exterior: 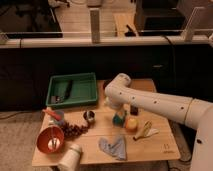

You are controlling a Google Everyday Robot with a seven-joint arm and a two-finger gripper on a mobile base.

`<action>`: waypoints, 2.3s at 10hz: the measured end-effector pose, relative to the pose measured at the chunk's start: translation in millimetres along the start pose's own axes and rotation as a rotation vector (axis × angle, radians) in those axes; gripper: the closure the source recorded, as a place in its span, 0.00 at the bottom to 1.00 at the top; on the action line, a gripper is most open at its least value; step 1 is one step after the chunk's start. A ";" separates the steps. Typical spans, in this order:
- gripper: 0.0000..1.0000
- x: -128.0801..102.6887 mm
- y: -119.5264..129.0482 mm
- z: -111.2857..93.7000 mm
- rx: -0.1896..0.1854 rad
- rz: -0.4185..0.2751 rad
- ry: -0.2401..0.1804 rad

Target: Wipe tray with sponge

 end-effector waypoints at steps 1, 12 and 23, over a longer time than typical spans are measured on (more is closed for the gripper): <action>0.20 -1.2 -1.3 3.0 -0.002 -0.008 -0.007; 0.20 -20.6 -23.6 36.6 -0.034 -0.056 -0.072; 0.20 -11.4 -24.7 27.0 -0.052 -0.088 -0.062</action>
